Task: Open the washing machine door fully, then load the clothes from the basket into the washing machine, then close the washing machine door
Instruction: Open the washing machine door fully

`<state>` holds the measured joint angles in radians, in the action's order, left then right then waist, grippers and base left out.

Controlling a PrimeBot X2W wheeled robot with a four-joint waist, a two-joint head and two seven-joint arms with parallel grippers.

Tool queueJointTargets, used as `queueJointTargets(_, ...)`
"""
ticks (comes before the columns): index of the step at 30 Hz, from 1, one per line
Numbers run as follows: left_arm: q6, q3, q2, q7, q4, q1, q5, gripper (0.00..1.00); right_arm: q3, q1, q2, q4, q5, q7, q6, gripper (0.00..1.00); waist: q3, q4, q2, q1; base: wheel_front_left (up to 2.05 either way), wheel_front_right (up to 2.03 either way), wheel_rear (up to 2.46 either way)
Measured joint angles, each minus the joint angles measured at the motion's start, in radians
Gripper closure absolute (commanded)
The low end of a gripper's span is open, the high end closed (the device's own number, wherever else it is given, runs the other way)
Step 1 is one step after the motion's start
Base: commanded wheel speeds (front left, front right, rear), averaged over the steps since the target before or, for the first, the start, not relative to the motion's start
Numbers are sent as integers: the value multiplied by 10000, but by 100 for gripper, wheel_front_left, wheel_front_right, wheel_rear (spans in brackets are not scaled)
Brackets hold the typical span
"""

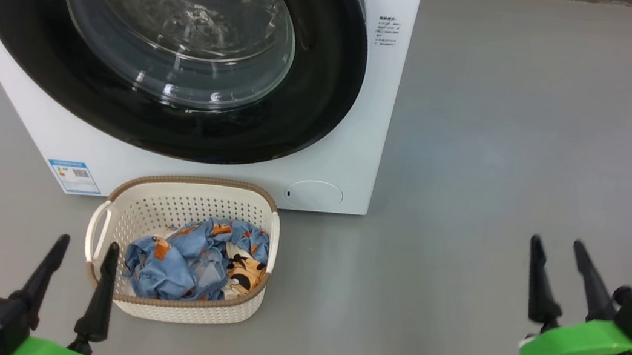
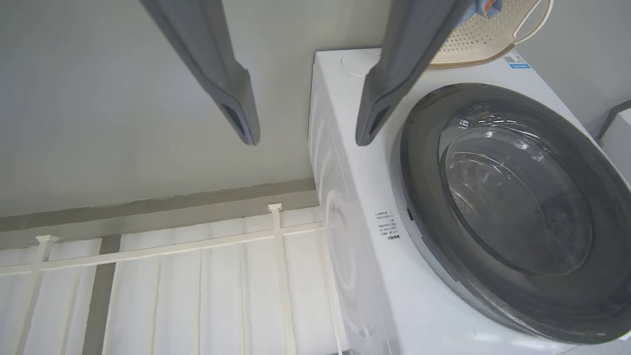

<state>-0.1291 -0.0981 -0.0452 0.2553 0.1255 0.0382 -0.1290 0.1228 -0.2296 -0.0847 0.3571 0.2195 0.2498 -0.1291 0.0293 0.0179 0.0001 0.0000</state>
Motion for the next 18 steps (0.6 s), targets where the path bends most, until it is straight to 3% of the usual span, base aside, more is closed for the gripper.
queueJointTargets(10,0,362,36,0,-293,-8,0,0,460,-1553,-23,100,2044,2,0,0,334,271,0,0,0,0,0)
queueJointTargets(18,0,581,46,0,-219,34,-19,0,928,-2924,46,522,5193,-290,0,0,731,512,0,1,0,0,0)
